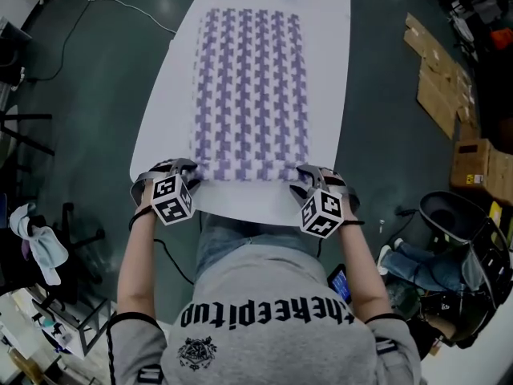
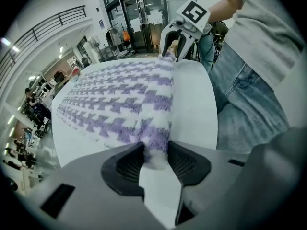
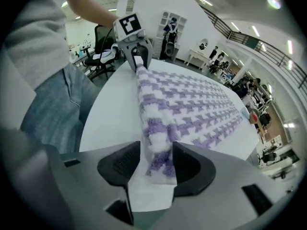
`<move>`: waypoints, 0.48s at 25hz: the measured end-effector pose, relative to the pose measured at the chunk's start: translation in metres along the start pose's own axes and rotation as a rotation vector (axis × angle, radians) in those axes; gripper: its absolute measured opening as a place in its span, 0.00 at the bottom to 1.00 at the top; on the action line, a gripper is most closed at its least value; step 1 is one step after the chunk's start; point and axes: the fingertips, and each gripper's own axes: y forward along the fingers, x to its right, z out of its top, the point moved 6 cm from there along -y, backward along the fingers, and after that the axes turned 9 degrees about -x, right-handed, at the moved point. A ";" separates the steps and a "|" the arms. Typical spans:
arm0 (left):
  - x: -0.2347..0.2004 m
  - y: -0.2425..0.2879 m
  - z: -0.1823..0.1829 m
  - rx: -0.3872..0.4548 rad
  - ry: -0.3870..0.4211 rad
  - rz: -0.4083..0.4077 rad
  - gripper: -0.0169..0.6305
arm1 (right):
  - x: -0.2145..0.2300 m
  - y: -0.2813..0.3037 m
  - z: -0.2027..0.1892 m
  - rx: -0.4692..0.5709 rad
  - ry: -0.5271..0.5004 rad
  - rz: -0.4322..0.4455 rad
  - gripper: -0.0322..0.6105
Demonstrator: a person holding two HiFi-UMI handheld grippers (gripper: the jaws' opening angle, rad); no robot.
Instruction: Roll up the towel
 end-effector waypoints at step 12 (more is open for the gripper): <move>0.007 -0.006 0.002 -0.006 0.019 -0.047 0.18 | 0.008 0.013 -0.013 -0.052 0.005 0.066 0.15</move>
